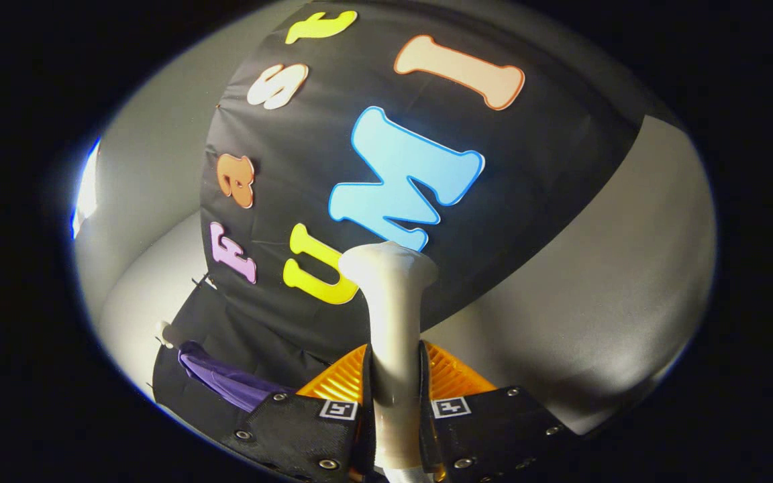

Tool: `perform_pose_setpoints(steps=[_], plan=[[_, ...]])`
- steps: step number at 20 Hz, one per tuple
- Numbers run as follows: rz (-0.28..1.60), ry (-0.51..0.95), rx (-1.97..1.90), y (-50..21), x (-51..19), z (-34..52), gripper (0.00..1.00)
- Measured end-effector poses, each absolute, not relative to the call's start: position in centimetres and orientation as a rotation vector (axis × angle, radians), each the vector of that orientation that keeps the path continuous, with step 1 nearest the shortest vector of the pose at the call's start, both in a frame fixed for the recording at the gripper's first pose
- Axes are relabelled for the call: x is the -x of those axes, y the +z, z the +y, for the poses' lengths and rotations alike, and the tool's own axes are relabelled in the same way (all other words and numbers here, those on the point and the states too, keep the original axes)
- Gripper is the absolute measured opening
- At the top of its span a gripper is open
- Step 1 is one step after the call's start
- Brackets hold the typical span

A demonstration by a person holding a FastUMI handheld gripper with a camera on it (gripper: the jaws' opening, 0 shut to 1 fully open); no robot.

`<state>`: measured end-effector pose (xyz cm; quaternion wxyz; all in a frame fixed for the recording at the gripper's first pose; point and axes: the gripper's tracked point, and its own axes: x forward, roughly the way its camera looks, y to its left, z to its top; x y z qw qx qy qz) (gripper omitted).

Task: Iron the clothes twice with a garment steamer, once on the left side and once on the right side.

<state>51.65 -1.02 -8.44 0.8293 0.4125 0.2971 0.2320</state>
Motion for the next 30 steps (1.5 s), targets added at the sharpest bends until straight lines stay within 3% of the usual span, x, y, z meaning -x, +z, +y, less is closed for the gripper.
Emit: perform_pose_setpoints(steps=[13, 30], plan=[[0.259, 0.352, -0.544, 0.5, -36.4, 1.4, 0.23], [-0.126, 0.232, -0.058, 8.9, -21.2, 17.8, 0.23]])
